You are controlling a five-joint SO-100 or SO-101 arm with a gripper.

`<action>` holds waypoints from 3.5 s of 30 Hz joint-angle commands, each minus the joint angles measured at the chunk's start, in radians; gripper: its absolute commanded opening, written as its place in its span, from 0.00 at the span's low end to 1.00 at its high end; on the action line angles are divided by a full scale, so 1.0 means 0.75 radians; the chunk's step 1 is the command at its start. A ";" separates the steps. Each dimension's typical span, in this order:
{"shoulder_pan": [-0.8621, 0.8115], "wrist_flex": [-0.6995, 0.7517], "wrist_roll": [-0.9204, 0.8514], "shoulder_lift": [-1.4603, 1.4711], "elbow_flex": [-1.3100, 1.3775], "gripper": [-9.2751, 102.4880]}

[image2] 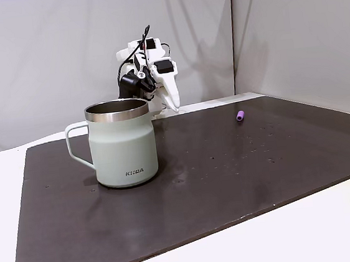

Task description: Grasp a pengrip and put it in the cup.

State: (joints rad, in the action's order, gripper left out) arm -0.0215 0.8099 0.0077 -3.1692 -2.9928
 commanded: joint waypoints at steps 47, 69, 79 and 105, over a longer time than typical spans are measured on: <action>0.628 0.290 0.569 1.843 1.974 0.08; 0.965 0.857 0.317 2.129 1.986 0.24; 0.984 0.937 0.276 2.358 2.062 0.28; 1.041 0.945 0.027 2.688 2.289 0.16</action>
State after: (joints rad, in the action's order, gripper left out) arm 0.7593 1.5140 0.0430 -1.1490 -1.3162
